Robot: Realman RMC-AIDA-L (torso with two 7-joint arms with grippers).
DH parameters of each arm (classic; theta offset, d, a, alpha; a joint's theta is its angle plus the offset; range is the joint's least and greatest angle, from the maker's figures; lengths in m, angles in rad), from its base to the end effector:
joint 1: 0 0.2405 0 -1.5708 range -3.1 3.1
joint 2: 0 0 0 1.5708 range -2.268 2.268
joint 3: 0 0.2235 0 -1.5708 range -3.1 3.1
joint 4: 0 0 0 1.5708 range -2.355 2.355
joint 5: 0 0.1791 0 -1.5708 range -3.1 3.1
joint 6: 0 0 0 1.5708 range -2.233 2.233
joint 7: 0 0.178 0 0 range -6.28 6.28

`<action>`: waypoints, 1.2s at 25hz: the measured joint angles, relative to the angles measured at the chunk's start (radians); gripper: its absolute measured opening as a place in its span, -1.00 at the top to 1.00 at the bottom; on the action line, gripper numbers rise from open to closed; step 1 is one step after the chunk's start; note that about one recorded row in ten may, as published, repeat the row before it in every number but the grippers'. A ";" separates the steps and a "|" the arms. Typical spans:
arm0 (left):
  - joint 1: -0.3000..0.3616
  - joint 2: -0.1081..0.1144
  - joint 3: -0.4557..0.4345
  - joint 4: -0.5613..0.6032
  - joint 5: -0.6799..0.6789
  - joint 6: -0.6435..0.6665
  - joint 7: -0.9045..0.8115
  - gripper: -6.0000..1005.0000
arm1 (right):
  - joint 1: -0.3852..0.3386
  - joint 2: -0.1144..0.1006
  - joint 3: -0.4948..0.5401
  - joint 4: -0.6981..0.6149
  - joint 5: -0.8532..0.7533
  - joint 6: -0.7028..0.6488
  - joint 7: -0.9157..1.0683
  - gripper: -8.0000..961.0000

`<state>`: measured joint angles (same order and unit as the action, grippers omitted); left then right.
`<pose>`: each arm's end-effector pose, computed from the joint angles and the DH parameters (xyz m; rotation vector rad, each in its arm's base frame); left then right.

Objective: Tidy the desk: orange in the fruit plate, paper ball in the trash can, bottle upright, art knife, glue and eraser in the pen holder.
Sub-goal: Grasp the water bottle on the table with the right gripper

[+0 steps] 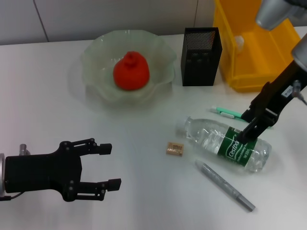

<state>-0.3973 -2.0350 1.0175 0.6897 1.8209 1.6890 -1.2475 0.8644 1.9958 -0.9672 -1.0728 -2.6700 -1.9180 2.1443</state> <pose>-0.2053 0.2454 -0.0255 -2.9704 -0.3895 -0.7326 0.1779 0.3167 0.0310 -2.9032 0.8358 -0.6168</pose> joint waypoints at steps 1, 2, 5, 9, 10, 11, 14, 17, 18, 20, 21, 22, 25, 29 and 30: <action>0.000 0.000 0.000 0.000 0.000 0.000 -0.001 -0.71 | 0.004 0.002 -0.006 0.015 0.000 0.009 -0.005 -0.51; 0.000 0.000 0.000 0.000 0.000 0.000 -0.002 -0.71 | 0.006 0.003 -0.014 0.029 0.000 0.021 -0.009 -0.52; 0.000 0.001 0.000 0.000 0.000 0.000 -0.005 -0.71 | 0.010 0.010 -0.040 0.064 0.000 0.061 -0.020 -0.52; 0.000 0.001 0.000 0.000 0.000 0.001 -0.007 -0.71 | 0.018 0.016 -0.061 0.126 0.002 0.120 -0.035 -0.52; 0.000 0.001 0.000 0.000 0.000 0.001 -0.007 -0.71 | 0.018 0.016 -0.061 0.126 0.002 0.120 -0.035 -0.52; 0.000 0.001 0.000 -0.001 0.000 0.000 -0.007 -0.71 | 0.022 0.017 -0.069 0.142 0.002 0.133 -0.035 -0.52; 0.000 0.001 0.000 -0.001 0.000 -0.003 -0.006 -0.71 | 0.029 0.028 -0.094 0.161 -0.003 0.170 -0.035 -0.52; 0.000 0.001 0.000 -0.001 0.000 -0.004 -0.004 -0.71 | 0.029 0.034 -0.110 0.162 -0.013 0.187 -0.026 -0.52; 0.000 0.001 0.000 -0.001 0.000 -0.004 -0.004 -0.71 | 0.030 0.038 -0.121 0.163 -0.025 0.199 -0.018 -0.52; 0.000 0.000 0.002 -0.001 0.000 -0.005 -0.003 -0.71 | 0.031 0.044 -0.137 0.163 -0.048 0.214 -0.004 -0.52; 0.000 -0.002 0.002 -0.001 0.000 -0.005 -0.002 -0.71 | 0.031 0.046 -0.142 0.163 -0.057 0.219 -0.001 -0.52; 0.000 -0.002 0.002 -0.001 0.000 -0.005 -0.002 -0.71 | 0.031 0.047 -0.143 0.163 -0.062 0.225 0.000 -0.52; 0.000 -0.005 0.002 -0.003 0.000 -0.006 0.002 -0.71 | 0.032 0.051 -0.143 0.164 -0.061 0.232 0.002 -0.52; 0.000 -0.007 0.005 -0.004 0.000 -0.007 0.002 -0.71 | 0.041 0.062 -0.150 0.175 -0.063 0.243 0.002 -0.52; 0.000 -0.008 0.006 -0.004 0.000 -0.008 0.002 -0.71 | 0.041 0.062 -0.150 0.175 -0.063 0.243 0.002 -0.52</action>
<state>-0.3973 -2.0428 1.0237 0.6859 1.8208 1.6813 -1.2455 0.9056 2.0582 -1.1168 -0.8975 -2.7332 -1.6754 2.1465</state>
